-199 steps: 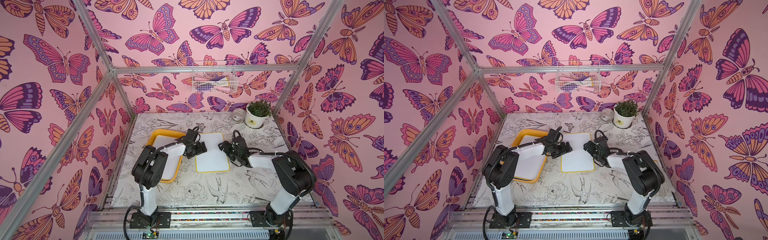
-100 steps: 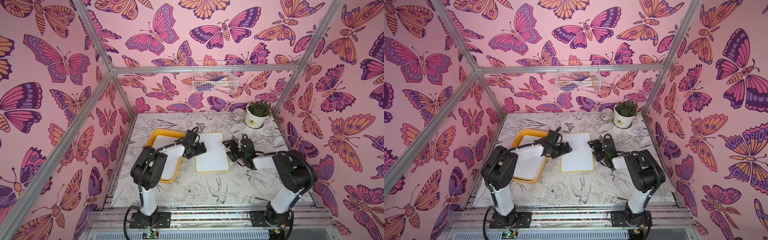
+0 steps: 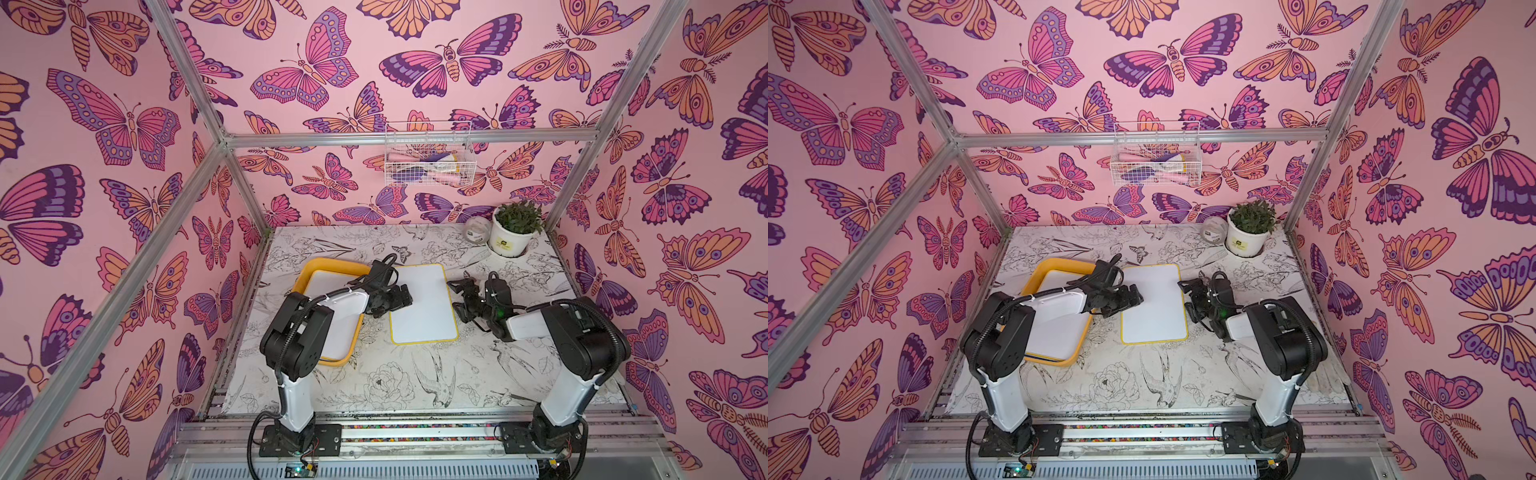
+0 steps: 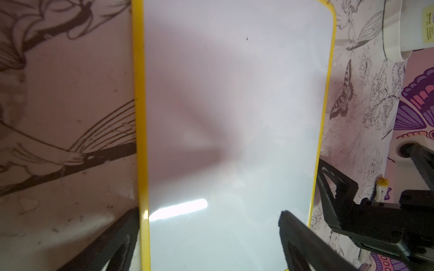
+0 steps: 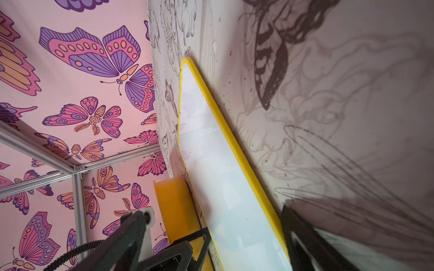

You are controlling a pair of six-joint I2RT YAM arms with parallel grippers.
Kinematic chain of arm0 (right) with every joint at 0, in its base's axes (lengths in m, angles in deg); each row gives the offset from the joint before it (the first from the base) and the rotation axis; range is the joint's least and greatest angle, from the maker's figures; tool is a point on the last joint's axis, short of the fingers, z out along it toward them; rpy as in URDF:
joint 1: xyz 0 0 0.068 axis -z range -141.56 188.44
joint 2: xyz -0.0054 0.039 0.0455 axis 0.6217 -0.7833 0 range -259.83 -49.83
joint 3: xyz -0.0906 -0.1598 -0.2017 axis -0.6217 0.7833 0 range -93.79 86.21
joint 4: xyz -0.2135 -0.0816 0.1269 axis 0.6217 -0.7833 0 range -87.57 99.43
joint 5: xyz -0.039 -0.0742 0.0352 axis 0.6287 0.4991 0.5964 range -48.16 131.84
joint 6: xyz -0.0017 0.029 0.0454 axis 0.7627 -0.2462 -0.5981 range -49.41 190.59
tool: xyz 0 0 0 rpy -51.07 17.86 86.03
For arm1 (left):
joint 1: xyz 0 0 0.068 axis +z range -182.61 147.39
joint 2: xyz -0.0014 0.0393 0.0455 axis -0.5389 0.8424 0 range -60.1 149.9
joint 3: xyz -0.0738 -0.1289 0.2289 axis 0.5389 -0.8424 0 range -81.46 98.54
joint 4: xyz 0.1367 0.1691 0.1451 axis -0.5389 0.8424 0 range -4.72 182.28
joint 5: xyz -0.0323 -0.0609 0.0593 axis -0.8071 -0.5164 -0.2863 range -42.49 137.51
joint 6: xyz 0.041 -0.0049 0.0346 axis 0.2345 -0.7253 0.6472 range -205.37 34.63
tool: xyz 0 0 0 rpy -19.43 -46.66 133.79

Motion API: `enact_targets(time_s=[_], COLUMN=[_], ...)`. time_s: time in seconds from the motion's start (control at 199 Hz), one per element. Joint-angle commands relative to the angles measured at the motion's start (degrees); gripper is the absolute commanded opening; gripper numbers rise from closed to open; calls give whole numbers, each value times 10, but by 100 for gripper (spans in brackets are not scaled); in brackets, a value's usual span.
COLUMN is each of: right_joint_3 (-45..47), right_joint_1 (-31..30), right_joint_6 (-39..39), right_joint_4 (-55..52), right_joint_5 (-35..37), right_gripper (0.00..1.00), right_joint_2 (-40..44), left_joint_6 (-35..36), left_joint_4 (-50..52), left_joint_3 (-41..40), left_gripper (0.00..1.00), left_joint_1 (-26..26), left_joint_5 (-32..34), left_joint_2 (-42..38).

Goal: Put the whiteboard into the storage box
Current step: Pick up the whiteboard at the center of the board.

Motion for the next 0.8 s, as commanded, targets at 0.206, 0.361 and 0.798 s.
enact_targets(time_s=[0.206, 0.361, 0.798], right_joint_3=[58, 69, 143], right_joint_1=[-40, -58, -68], right_joint_6=[18, 86, 124], right_joint_4=[-150, -229, -45], right_joint_5=[-67, -9, 74], right_gripper=[92, 92, 88], right_joint_2=[34, 86, 138], left_joint_6=[-23, -28, -24], left_joint_4=[55, 62, 72], left_joint_3=[-46, -47, -57], left_gripper=[94, 93, 92], left_joint_1=[-15, -15, -14], left_joint_5=[-65, -60, -57], left_joint_2=[54, 50, 45])
